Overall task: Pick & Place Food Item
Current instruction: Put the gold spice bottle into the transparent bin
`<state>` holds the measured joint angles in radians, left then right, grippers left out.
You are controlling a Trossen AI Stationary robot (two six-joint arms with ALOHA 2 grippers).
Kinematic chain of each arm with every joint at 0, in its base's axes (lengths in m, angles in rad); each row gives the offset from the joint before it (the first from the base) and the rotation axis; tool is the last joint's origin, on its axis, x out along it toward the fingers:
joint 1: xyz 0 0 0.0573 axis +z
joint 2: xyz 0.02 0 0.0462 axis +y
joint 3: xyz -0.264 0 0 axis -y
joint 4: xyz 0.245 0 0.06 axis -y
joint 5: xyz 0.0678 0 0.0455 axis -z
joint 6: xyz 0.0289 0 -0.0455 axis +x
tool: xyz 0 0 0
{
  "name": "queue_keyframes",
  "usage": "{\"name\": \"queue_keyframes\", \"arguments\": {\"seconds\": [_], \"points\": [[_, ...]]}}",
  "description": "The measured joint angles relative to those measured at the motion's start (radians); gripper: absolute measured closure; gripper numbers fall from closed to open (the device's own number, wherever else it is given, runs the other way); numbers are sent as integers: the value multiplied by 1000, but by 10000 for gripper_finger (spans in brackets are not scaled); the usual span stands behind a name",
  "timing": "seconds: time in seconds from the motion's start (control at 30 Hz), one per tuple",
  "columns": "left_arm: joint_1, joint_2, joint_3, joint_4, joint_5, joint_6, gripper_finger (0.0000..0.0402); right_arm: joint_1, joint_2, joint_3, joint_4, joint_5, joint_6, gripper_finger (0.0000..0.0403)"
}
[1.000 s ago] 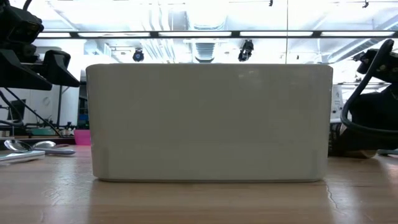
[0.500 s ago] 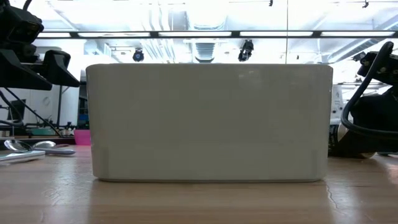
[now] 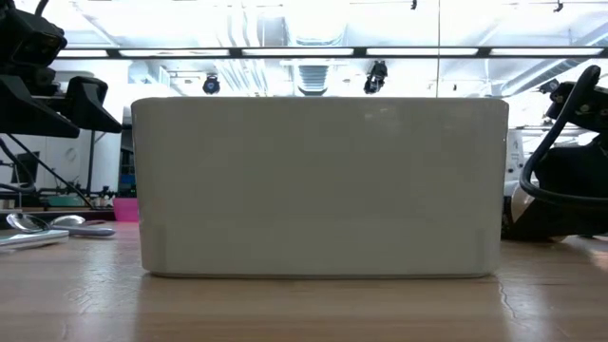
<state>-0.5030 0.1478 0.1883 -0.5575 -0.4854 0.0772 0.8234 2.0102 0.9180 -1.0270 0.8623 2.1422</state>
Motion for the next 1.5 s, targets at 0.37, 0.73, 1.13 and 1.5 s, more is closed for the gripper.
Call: {"name": "queue_keyframes", "arguments": {"seconds": [0.37,0.73,1.13,1.5], "points": [[0,0,0,0,0,0,85,-3,0,0,11,0,-3,7],[0,0,0,0,0,0,85,-3,0,-2,12,-3,-7,79],[0,0,0,0,0,0,85,-9,-1,-4,12,-10,-6,132],[0,0,0,0,0,0,85,-9,-1,-4,14,-19,-6,136]]}}
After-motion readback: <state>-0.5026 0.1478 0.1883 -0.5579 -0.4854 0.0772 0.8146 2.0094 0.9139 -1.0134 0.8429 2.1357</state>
